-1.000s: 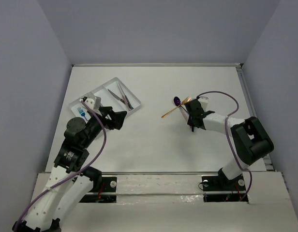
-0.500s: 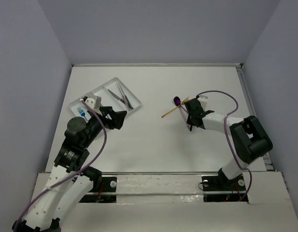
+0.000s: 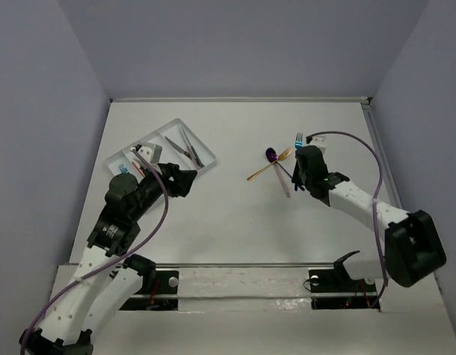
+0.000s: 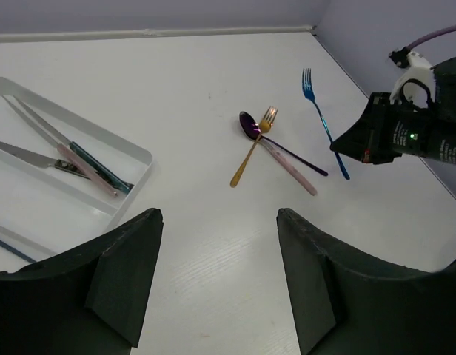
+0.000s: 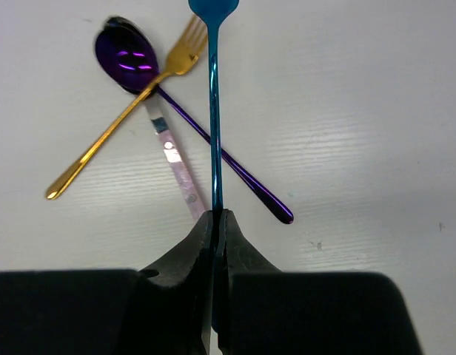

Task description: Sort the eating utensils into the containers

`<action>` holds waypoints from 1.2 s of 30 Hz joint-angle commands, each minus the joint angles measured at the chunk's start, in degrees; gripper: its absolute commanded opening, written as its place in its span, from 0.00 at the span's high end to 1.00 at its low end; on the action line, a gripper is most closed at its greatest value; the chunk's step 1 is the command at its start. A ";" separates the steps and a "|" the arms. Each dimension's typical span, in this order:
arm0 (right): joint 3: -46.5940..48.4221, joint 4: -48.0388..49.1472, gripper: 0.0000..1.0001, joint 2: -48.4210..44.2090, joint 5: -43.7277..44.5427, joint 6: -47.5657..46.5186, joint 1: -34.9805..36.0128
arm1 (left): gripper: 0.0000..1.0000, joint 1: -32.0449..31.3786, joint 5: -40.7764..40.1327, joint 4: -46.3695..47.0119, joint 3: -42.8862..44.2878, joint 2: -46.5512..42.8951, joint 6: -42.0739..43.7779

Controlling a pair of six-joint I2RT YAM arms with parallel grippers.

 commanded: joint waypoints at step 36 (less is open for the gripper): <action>-10.80 24.08 1.00 -13.81 -30.75 -0.51 13.33 | 0.49 -18.19 -6.06 43.97 4.77 47.95 -23.59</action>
